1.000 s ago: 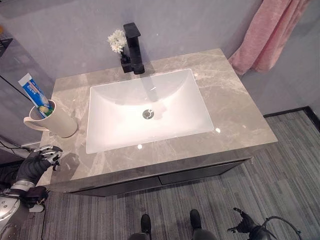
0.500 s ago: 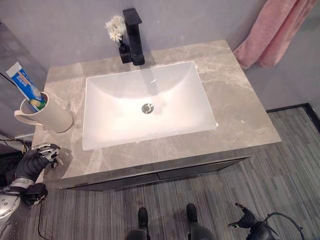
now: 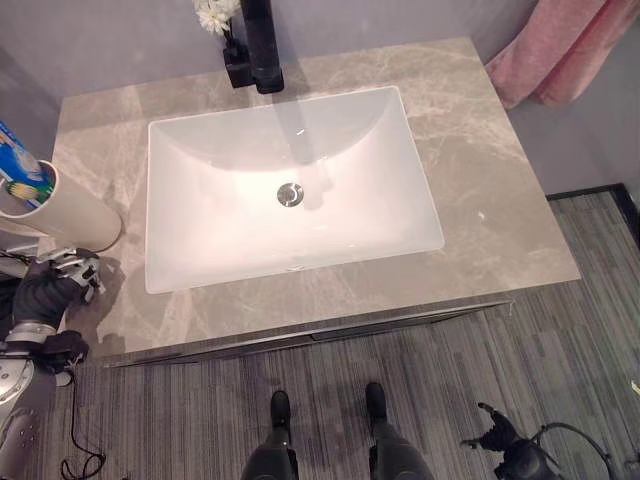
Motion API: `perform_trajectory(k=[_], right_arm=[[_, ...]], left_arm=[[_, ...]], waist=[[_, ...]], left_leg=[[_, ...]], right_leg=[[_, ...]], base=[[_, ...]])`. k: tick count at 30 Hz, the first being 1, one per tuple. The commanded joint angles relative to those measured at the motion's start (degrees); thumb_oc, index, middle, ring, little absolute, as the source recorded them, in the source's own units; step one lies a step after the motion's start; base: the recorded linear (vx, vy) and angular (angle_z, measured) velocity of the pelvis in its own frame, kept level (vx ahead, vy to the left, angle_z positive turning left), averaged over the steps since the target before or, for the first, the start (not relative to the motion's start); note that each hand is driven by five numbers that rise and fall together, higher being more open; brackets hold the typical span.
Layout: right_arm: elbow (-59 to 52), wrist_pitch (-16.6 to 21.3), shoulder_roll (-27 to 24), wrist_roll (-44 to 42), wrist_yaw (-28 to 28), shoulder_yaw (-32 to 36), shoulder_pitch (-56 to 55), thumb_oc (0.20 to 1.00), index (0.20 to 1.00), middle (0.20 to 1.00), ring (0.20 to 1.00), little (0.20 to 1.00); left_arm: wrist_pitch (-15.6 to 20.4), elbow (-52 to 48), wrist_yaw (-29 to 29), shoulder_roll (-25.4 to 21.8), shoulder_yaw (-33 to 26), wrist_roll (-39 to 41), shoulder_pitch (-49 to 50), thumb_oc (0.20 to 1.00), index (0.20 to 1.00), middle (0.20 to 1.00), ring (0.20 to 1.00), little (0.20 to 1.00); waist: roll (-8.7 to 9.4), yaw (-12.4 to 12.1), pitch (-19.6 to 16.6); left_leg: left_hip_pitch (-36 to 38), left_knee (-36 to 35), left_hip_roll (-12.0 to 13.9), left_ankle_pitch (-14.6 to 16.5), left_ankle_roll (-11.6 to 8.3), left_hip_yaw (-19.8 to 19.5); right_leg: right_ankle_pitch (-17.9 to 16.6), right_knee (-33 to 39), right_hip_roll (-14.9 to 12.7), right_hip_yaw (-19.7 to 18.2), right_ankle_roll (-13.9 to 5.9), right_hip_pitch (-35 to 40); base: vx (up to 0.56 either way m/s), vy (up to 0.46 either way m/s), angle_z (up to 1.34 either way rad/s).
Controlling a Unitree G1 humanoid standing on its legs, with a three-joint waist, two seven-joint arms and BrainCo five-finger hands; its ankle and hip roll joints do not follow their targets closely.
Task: Put brush and paste in cup on sink, flatten towel.
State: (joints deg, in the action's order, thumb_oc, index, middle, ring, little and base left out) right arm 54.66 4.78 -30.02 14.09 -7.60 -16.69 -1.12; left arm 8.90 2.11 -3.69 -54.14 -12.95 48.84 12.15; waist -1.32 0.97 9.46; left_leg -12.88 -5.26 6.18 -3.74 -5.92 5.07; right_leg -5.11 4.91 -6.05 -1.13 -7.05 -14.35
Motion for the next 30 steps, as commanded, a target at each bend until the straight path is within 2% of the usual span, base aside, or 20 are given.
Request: perform_trajectory(k=[1,5,18,30], right_arm=[[-1.7,-0.1,-1.9,-1.6,-1.8,-0.9,1.2,1.0,1.0,1.0,1.0,1.0],[-4.8,0.1,-3.6,1.1,-1.2,-3.4,1.9,1.0,1.0,1.0,1.0,1.0],[-6.0,0.2,-4.2,-1.8,-2.1,-2.8,4.3,1.0,1.0,1.0,1.0,1.0],[-7.7,0.9,-4.5,-3.5,-2.8,-3.6,5.2,1.0,1.0,1.0,1.0,1.0]], left_arm=[[2.3,3.0,-2.1,-1.7,-1.7,-3.4,-2.3,0.2,0.2,0.2,0.2,0.2],[2.8,5.9,-3.6,-2.7,-1.3,-4.7,-6.6,0.2,0.2,0.2,0.2,0.2],[3.7,9.5,-5.8,-4.8,1.9,-6.4,-15.1,0.2,0.2,0.2,0.2,0.2],[4.2,20.5,-8.1,-9.1,7.3,-5.4,-29.8,0.2,0.2,0.2,0.2,0.2]], waist=[[2.16,0.8,0.1],[2.44,1.1,0.8],[2.47,1.7,2.1],[2.57,2.8,3.3]], left_leg=[[-0.3,0.3,1.4,-0.9,-1.09,-1.1],[-1.5,0.3,1.3,-0.9,-1.16,-1.1],[-5.1,0.3,0.9,-1.2,-1.18,-1.5],[-9.5,0.3,0.8,-1.5,-1.51,-1.6]], right_leg=[[-3.9,0.1,-5.7,3.1,-5.15,-3.3],[-4.1,0.1,-5.7,3.1,-5.29,-4.5],[-4.8,0.1,-5.9,2.6,-5.62,-7.9],[-5.7,0.1,-5.7,2.2,-6.18,-11.9]], base=[[0.0,0.0,0.0],[0.02,0.024,0.0],[0.0,0.0,0.0],[0.0,0.0,0.0]])
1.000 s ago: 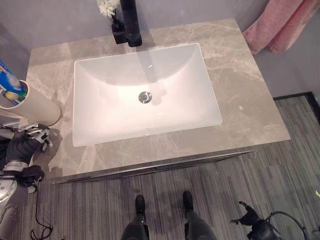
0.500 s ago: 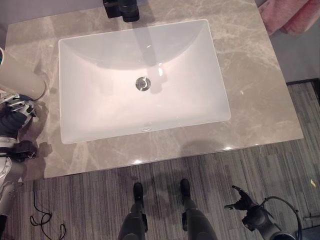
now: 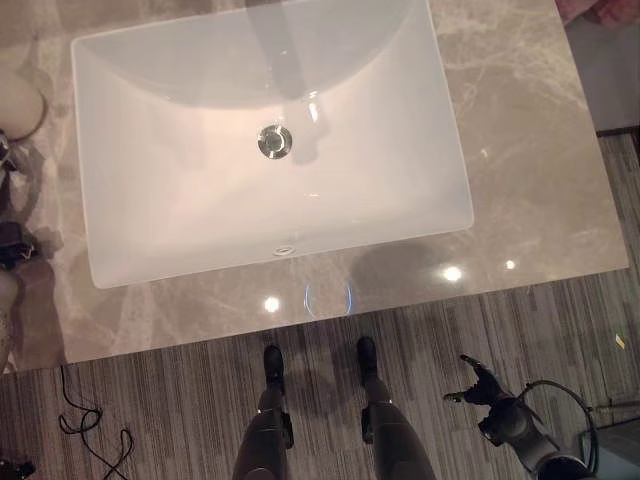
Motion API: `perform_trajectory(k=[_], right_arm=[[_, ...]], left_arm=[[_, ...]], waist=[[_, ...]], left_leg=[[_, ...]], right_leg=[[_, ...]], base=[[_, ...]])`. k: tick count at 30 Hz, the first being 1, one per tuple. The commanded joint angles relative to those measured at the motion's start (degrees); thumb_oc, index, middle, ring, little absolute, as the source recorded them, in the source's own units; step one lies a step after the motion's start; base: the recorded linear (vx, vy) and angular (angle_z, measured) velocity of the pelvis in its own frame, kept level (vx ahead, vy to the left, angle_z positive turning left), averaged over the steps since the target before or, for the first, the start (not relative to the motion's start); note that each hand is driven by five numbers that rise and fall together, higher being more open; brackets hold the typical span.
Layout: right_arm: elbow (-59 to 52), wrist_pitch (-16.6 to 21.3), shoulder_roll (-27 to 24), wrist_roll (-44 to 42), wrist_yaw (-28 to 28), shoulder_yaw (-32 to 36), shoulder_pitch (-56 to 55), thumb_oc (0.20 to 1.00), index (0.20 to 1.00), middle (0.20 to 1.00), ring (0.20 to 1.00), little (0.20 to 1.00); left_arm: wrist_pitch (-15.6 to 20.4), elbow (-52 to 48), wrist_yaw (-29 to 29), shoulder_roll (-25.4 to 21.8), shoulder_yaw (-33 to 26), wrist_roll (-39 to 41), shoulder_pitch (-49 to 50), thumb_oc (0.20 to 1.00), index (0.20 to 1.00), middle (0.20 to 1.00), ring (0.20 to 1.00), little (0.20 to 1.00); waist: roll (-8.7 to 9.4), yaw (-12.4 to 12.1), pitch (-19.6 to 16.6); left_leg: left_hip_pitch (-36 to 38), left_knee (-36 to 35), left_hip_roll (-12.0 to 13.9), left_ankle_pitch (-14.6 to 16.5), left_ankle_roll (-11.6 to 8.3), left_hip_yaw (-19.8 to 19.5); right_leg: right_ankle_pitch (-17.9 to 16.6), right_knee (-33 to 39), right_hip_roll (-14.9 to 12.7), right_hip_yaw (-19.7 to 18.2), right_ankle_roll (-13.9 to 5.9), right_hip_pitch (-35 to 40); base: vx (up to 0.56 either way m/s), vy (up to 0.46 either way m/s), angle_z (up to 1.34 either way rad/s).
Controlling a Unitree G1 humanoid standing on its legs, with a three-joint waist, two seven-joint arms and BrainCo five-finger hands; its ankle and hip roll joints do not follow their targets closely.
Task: Put brush and paste in cup on sink, flatten towel.
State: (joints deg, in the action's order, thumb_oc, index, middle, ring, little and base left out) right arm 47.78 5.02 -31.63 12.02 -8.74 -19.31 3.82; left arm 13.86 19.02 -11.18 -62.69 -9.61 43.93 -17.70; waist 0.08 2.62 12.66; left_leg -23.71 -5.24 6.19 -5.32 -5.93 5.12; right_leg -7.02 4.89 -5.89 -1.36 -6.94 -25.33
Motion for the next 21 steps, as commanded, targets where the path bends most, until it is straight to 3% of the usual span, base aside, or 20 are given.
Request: perform_trajectory(k=[1,21], right_arm=[[-1.5,0.9,-2.9,-1.8,-1.7,-1.1,0.2,1.0,1.0,1.0,1.0,1.0],[-4.6,2.4,-3.1,-4.1,-2.9,-2.8,0.7,1.0,1.0,1.0,1.0,1.0]], left_arm=[[-0.7,5.4,-1.0,-1.5,4.9,-0.1,-2.5,0.2,0.2,0.2,0.2,0.2],[0.2,17.5,-3.7,-3.7,17.4,2.0,-24.8,0.2,0.2,0.2,0.2,0.2]], waist=[[1.18,1.5,0.3],[1.17,3.2,1.1]], left_leg=[[0.8,0.2,0.9,0.0,-1.52,-1.7],[-6.5,0.2,1.1,-1.0,-1.96,-2.1]], right_leg=[[-4.0,0.1,-5.9,2.3,-6.38,-1.6],[-5.2,0.1,-4.6,1.3,-6.85,-8.6]], base=[[0.0,0.012,-0.04],[-0.01,0.001,-0.02]])
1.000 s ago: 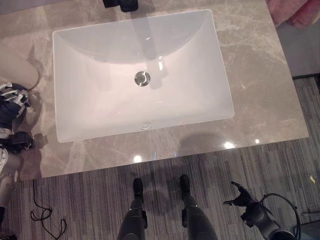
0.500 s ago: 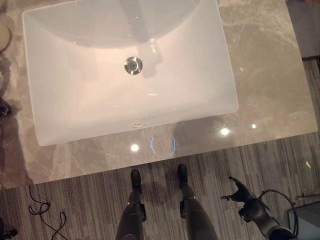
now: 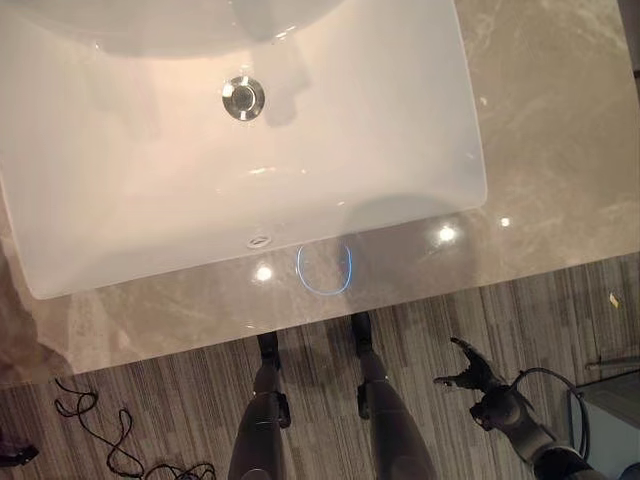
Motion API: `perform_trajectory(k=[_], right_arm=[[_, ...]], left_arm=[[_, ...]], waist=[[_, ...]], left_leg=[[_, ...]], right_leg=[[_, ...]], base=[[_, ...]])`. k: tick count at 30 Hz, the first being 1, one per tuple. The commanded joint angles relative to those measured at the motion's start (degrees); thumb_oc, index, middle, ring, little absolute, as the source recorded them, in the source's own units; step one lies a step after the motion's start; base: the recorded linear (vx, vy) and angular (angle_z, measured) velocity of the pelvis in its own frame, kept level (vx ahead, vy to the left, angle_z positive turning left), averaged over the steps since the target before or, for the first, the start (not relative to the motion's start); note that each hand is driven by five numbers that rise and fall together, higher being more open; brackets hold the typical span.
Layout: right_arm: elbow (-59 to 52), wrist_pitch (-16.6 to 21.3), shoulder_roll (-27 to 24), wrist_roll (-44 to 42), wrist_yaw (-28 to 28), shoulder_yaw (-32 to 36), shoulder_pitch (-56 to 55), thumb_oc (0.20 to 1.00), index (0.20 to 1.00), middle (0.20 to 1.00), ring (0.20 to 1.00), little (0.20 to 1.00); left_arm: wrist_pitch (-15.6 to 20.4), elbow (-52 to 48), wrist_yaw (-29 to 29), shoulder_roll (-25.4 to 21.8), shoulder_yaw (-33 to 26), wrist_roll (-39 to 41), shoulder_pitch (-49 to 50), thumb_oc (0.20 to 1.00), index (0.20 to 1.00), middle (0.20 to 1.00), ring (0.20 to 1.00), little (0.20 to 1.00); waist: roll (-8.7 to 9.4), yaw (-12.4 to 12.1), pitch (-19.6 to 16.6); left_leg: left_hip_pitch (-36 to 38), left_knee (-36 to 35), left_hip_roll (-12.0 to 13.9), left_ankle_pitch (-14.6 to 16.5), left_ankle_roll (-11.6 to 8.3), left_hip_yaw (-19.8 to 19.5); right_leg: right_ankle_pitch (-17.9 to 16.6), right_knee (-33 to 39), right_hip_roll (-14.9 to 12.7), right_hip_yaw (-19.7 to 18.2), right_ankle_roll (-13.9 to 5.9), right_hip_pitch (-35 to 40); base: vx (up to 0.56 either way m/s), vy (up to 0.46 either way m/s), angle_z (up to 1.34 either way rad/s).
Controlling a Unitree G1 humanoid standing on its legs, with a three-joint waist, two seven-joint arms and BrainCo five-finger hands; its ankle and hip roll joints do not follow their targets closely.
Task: Put brush and paste in cup on sink, flatten towel.
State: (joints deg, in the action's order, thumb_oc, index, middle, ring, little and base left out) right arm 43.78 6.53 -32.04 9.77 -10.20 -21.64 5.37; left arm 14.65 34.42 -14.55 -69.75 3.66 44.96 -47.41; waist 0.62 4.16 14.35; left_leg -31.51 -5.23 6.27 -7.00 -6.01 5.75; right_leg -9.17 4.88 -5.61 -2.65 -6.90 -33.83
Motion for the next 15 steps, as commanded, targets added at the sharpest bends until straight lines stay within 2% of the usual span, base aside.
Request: perform_trajectory(k=[1,5,10,15], right_arm=[[-0.6,0.9,-2.7,-1.8,-1.4,-0.4,-0.8,1.0,1.0,1.0,1.0,1.0],[0.0,0.9,-2.4,-1.6,-1.4,-1.0,-1.0,1.0,1.0,1.0,1.0,1.0],[1.3,0.6,-2.1,-1.0,-1.2,-1.3,-1.0,1.0,1.0,1.0,1.0,1.0],[2.1,0.3,-1.9,-0.5,-0.9,-0.8,-1.1,1.0,1.0,1.0,1.0,1.0]], left_arm=[[-0.6,2.1,-0.3,3.4,4.2,0.9,4.9,0.2,0.2,0.2,0.2,0.2],[-0.5,1.2,-0.2,3.7,4.5,0.6,5.7,0.2,0.2,0.2,0.2,0.2],[0.1,-4.8,0.6,4.9,3.0,-0.5,11.3,0.2,0.2,0.2,0.2,0.2],[0.5,-11.3,1.8,7.0,-1.0,-0.7,19.6,0.2,0.2,0.2,0.2,0.2]], waist=[[0.69,1.7,-0.6],[0.56,1.5,-1.0],[0.34,1.0,-2.1],[0.29,0.3,-3.0]], left_leg=[[1.0,0.2,0.9,0.4,-1.86,-2.8],[1.6,0.2,1.1,0.8,-1.97,-2.8],[3.5,0.2,1.2,1.0,-2.11,-2.6],[6.4,0.2,1.3,1.6,-2.26,-2.6]], right_leg=[[-3.3,0.1,-5.0,2.5,-6.88,-0.3],[-2.9,0.1,-4.8,2.5,-6.77,0.1],[-2.4,0.1,-4.8,2.7,-6.47,1.5],[-1.7,0.1,-4.9,3.4,-6.16,4.2]], base=[[0.0,0.0,0.0],[0.0,0.0,0.0],[0.0,-0.004,-0.01],[0.0,-0.013,0.0]])
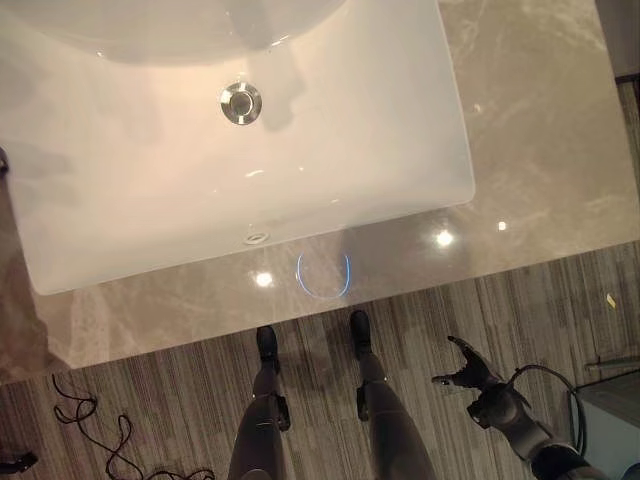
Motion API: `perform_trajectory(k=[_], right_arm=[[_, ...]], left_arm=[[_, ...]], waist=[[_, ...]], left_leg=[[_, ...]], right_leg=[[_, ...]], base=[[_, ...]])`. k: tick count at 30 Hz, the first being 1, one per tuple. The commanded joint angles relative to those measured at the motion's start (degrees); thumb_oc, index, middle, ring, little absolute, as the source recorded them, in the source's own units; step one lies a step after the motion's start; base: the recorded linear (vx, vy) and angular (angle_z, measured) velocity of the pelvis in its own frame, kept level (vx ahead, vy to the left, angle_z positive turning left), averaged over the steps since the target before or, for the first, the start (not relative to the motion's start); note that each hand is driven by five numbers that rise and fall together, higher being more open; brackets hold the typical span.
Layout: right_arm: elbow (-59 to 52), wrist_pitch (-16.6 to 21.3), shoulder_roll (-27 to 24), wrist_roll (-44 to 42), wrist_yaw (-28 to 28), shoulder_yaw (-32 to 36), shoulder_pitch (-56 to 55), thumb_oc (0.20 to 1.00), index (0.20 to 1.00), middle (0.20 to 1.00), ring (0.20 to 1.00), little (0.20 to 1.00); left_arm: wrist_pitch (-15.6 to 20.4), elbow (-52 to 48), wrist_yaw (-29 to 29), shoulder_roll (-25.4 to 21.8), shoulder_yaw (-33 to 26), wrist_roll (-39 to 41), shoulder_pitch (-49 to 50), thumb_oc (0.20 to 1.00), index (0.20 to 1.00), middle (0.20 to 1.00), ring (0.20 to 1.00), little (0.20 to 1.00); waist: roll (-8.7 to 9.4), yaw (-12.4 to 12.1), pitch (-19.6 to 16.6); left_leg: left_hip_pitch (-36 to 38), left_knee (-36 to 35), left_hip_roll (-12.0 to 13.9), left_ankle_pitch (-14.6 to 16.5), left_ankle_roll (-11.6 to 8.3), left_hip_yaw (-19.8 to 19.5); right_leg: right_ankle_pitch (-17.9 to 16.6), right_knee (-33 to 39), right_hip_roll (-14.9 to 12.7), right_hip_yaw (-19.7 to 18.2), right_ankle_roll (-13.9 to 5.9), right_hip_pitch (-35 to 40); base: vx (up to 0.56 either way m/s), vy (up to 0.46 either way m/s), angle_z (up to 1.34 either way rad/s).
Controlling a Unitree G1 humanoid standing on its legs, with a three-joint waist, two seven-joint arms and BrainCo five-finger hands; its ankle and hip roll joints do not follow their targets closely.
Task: Put brush and paste in cup on sink, flatten towel.
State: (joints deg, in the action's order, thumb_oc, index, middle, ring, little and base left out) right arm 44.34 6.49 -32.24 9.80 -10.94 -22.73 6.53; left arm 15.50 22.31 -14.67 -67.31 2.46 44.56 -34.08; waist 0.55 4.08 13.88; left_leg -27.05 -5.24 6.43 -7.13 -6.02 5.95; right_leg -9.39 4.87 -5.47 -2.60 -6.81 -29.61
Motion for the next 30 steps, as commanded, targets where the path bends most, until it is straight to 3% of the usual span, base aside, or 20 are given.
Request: perform_trajectory(k=[1,7,10,15,25,30], right_arm=[[2.0,0.3,-1.6,-0.4,-0.1,0.4,-2.4,1.0,1.0,1.0,1.0,1.0],[4.9,-0.5,-1.0,1.7,0.8,2.4,-4.4,1.0,1.0,1.0,1.0,1.0],[7.3,-0.6,-0.2,2.8,2.0,4.0,-6.0,1.0,1.0,1.0,1.0,1.0],[7.9,-0.3,1.0,3.5,3.6,5.0,-7.0,1.0,1.0,1.0,1.0,1.0],[2.8,0.6,2.8,2.0,4.9,6.4,-6.6,1.0,1.0,1.0,1.0,1.0],[-0.6,0.9,2.8,1.6,5.6,5.7,-5.9,1.0,1.0,1.0,1.0,1.0]], left_arm=[[-0.4,0.0,2.1,5.1,-0.7,-0.4,8.1,0.2,0.2,0.2,0.2,0.2],[-0.8,-8.1,4.8,8.7,-5.5,-2.0,18.9,0.2,0.2,0.2,0.2,0.2],[-0.9,-13.5,5.7,13.1,-10.5,-5.9,27.2,0.2,0.2,0.2,0.2,0.2],[-0.7,-18.0,6.6,17.8,-14.0,-9.8,33.3,0.2,0.2,0.2,0.2,0.2],[-0.7,-26.6,8.5,25.2,-14.9,-16.4,40.3,0.2,0.2,0.2,0.2,0.2],[-1.2,-27.9,9.3,25.9,-13.0,-18.3,40.3,0.2,0.2,0.2,0.2,0.2]], waist=[[0.39,0.3,-2.7],[0.49,-0.7,-4.1],[0.85,-1.5,-5.6],[1.24,-2.2,-8.3],[1.66,-2.9,-12.2],[2.11,-3.1,-13.1]], left_leg=[[2.6,0.2,1.2,1.9,-2.24,-2.8],[8.6,0.2,1.3,3.1,-1.94,-2.4],[14.4,0.2,1.1,4.5,-1.37,-2.0],[20.1,0.2,0.4,6.5,-0.33,-2.3],[26.4,0.2,-3.4,9.6,3.18,-3.2],[27.1,0.2,-5.2,10.2,4.39,-3.8]], right_leg=[[-1.4,0.1,-5.1,3.4,-6.18,0.7],[0.0,0.1,-5.8,4.7,-5.74,6.6],[1.3,0.1,-6.3,5.1,-5.46,12.1],[2.3,0.1,-7.1,5.3,-5.5,17.8],[1.5,0.1,-10.1,4.5,-6.51,24.5],[0.1,-0.1,-11.5,4.1,-7.13,25.1]], base=[[0.0,-0.037,0.0],[0.02,-0.016,0.07],[0.04,0.02,0.05],[0.04,0.048,0.05],[0.01,0.102,0.06],[-0.01,0.095,0.02]])
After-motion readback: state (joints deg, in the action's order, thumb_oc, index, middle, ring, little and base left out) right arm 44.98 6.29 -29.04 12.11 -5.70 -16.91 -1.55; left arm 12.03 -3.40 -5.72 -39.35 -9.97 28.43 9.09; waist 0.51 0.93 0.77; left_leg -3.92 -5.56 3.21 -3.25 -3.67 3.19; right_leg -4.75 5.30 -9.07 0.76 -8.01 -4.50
